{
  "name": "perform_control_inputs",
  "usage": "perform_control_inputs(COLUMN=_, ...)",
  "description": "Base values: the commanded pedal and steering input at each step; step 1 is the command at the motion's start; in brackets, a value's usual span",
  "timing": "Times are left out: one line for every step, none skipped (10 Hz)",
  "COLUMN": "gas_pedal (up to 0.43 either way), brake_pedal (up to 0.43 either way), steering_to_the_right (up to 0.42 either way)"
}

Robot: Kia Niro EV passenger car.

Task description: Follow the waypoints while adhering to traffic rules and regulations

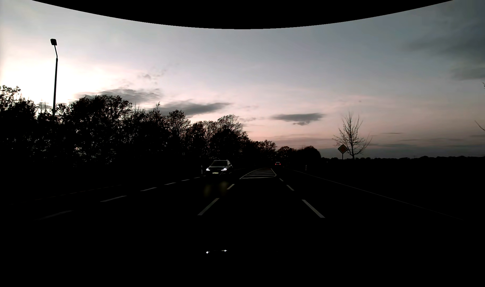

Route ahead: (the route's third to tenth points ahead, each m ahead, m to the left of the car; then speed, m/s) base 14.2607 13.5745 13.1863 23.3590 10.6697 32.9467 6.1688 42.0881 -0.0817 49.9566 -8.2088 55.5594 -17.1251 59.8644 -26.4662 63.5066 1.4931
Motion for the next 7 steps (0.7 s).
perform_control_inputs(gas_pedal=0.177, brake_pedal=0.0, steering_to_the_right=0.011)
perform_control_inputs(gas_pedal=0.177, brake_pedal=0.0, steering_to_the_right=0.005)
perform_control_inputs(gas_pedal=0.177, brake_pedal=0.0, steering_to_the_right=-0.013)
perform_control_inputs(gas_pedal=0.177, brake_pedal=0.0, steering_to_the_right=-0.039)
perform_control_inputs(gas_pedal=0.177, brake_pedal=0.0, steering_to_the_right=-0.059)
perform_control_inputs(gas_pedal=0.197, brake_pedal=0.0, steering_to_the_right=-0.084)
perform_control_inputs(gas_pedal=0.197, brake_pedal=0.0, steering_to_the_right=-0.115)
